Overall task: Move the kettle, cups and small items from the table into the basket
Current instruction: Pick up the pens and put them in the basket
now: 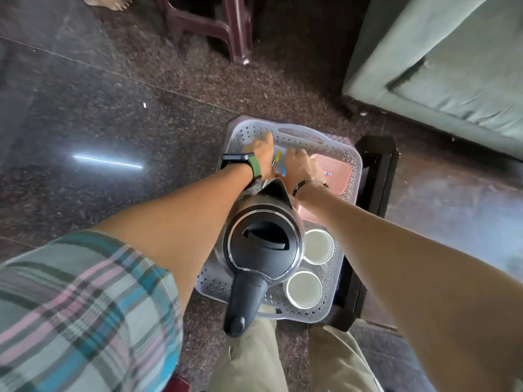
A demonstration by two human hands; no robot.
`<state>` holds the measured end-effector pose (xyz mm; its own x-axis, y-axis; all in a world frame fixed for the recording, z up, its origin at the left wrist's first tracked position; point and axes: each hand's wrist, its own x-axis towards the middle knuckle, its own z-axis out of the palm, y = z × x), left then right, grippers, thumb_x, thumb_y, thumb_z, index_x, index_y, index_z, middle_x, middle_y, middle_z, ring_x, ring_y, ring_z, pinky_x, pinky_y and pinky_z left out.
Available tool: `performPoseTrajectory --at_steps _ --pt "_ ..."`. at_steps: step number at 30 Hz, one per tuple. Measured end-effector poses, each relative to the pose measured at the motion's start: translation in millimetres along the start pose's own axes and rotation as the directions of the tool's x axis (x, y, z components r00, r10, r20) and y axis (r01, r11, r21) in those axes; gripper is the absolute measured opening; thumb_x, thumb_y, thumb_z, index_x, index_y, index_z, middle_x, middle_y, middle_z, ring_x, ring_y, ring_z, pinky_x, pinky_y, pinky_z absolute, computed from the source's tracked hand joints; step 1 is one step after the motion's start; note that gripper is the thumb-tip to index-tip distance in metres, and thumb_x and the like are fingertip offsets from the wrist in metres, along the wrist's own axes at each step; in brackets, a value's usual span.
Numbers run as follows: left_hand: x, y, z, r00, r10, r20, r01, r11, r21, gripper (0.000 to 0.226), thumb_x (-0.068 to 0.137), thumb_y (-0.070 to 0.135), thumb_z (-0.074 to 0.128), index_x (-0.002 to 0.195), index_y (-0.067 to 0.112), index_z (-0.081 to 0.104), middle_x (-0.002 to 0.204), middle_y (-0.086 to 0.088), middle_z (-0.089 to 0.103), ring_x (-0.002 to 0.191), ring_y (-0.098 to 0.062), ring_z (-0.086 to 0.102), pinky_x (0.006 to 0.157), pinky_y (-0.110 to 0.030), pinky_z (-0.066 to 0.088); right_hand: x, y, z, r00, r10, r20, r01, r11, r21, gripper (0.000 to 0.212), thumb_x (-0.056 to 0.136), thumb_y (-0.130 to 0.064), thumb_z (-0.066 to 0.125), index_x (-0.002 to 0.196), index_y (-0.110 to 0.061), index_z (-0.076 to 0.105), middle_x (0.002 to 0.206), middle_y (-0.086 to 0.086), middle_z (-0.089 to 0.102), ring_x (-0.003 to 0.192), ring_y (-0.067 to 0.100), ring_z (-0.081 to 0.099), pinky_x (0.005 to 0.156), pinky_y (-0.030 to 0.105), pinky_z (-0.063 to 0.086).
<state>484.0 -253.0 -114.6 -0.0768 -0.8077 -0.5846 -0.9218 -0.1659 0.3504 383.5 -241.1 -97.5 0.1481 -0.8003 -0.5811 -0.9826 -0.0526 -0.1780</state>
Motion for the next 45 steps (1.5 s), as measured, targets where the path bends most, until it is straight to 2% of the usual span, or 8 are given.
performPoseTrajectory --at_steps 7,12,21,26,30,34,38,45 --pt "7.8 1.8 3.3 0.998 0.06 0.009 -0.06 0.988 0.14 0.06 0.088 0.005 0.052 0.135 -0.011 0.019 0.117 -0.031 0.056 0.104 -0.043 0.058 0.084 -0.046 0.046 7.3 -10.1 5.2 0.998 0.023 0.05 -0.023 1.0 -0.008 0.037 0.098 -0.004 0.033 0.134 0.0 0.041 0.136 0.021 0.043 0.124 0.038 0.049 0.092 0.044 0.046" --pt "6.2 -1.0 5.2 0.996 0.084 -0.02 -0.082 0.993 0.085 0.038 0.091 0.005 0.042 0.125 -0.007 0.03 0.115 -0.032 0.056 0.093 -0.04 0.058 0.076 -0.044 0.043 16.6 -13.2 6.9 0.995 0.052 0.091 -0.062 0.992 0.109 0.036 0.099 -0.009 0.032 0.127 -0.003 0.054 0.134 0.02 0.053 0.124 0.032 0.052 0.097 0.036 0.045" --pt "9.3 -8.0 7.8 0.996 0.093 -0.011 -0.092 0.99 0.105 0.042 0.085 0.003 0.054 0.121 -0.005 0.034 0.111 -0.028 0.061 0.101 -0.042 0.06 0.085 -0.048 0.045 16.2 -9.6 2.7 0.977 0.181 0.111 -0.204 0.942 0.267 0.039 0.099 -0.015 0.031 0.124 -0.008 0.06 0.133 0.013 0.057 0.123 0.028 0.053 0.097 0.033 0.043" --pt "4.4 -10.3 1.6 0.998 0.068 -0.006 -0.067 0.99 0.124 0.035 0.087 0.009 0.05 0.117 -0.002 0.036 0.107 -0.029 0.062 0.099 -0.044 0.06 0.083 -0.047 0.048 11.2 -9.0 -8.2 0.992 0.129 0.015 -0.129 0.973 0.191 0.034 0.096 -0.008 0.037 0.122 -0.004 0.059 0.128 0.016 0.059 0.119 0.033 0.055 0.092 0.036 0.045" --pt "-5.3 0.2 -23.1 0.997 0.078 -0.011 -0.075 0.982 0.174 0.029 0.092 0.01 0.044 0.119 -0.003 0.044 0.12 -0.028 0.057 0.112 -0.041 0.053 0.092 -0.042 0.044 -2.9 6.7 -34.4 0.991 0.057 -0.123 -0.041 0.991 0.126 0.032 0.092 0.001 0.039 0.118 0.001 0.059 0.123 0.021 0.061 0.116 0.036 0.057 0.092 0.039 0.048" --pt "-23.8 35.8 -57.3 0.993 0.103 -0.055 -0.097 0.989 0.112 0.023 0.092 0.007 0.042 0.108 0.004 0.058 0.123 -0.022 0.059 0.116 -0.033 0.053 0.096 -0.032 0.04 -23.6 39.9 -66.2 0.973 0.1 -0.207 -0.068 0.985 0.156 0.031 0.092 -0.002 0.041 0.114 0.002 0.062 0.119 0.023 0.062 0.11 0.037 0.059 0.088 0.037 0.048" --pt "-52.2 98.6 -86.9 0.981 0.156 -0.119 -0.142 0.983 0.119 0.023 0.094 0.01 0.04 0.107 0.005 0.058 0.111 -0.02 0.061 0.114 -0.034 0.054 0.09 -0.03 0.039 -55.0 76.9 -93.7 0.964 0.169 -0.204 -0.114 0.959 0.259 0.032 0.092 -0.007 0.04 0.113 0.0 0.064 0.118 0.02 0.063 0.11 0.034 0.06 0.086 0.034 0.049" --pt "-121.1 237.8 -79.6 0.94 0.249 -0.232 -0.226 0.967 0.12 0.037 0.094 0.018 0.046 0.127 0.004 0.049 0.129 -0.021 0.057 0.12 -0.034 0.052 0.1 -0.032 0.041 -146.2 164.4 -140.2 0.93 0.156 -0.332 -0.045 0.947 0.319 0.031 0.091 -0.009 0.042 0.114 -0.002 0.062 0.12 0.019 0.063 0.112 0.036 0.058 0.087 0.036 0.048"
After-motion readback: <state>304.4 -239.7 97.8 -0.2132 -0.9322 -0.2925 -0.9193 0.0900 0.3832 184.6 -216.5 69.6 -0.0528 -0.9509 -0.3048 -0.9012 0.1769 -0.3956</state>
